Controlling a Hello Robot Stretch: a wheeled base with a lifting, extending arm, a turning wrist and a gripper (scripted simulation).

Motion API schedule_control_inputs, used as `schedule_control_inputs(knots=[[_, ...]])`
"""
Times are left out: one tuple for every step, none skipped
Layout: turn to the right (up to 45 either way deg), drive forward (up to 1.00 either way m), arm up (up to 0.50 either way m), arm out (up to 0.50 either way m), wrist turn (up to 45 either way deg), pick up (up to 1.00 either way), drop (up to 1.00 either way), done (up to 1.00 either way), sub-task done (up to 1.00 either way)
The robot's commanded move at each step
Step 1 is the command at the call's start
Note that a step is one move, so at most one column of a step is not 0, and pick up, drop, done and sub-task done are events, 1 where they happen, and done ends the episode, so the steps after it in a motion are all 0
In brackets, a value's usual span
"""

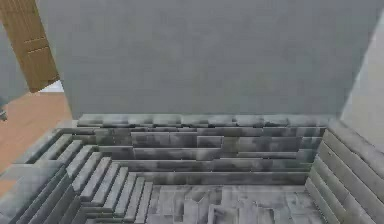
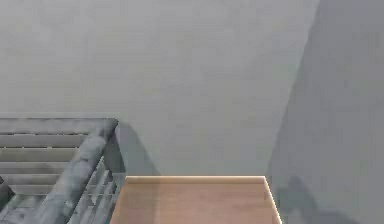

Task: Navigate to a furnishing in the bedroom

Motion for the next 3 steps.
schedule_control_inputs(knots=[[-45.0, 0.00, 0.00, 0.00, 0.0, 0.00, 0.00, 0.00, 0.00], [-36.0, 0.00, 0.00, 0.00, 0.0, 0.00, 0.00, 0.00, 0.00], [0.0, 1.00, 0.00, 0.00, 0.0, 0.00, 0.00, 0.00, 0.00]])
